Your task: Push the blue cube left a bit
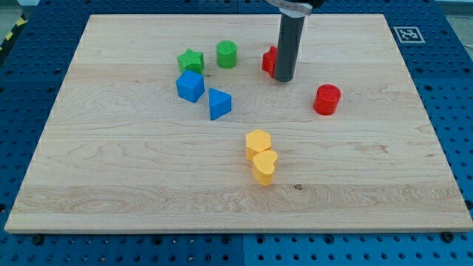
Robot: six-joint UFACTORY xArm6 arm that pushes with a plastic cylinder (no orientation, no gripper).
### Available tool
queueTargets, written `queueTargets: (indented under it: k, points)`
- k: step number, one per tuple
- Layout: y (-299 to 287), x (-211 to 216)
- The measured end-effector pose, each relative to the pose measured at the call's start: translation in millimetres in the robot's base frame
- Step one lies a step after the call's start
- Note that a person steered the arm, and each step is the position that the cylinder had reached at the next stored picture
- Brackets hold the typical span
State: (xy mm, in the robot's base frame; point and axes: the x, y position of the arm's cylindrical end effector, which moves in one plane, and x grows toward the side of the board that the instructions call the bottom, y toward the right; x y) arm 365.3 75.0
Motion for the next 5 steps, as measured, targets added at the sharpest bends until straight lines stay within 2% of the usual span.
queueTargets:
  k: [2,5]
  points:
    - [0,-10]
    - [6,5]
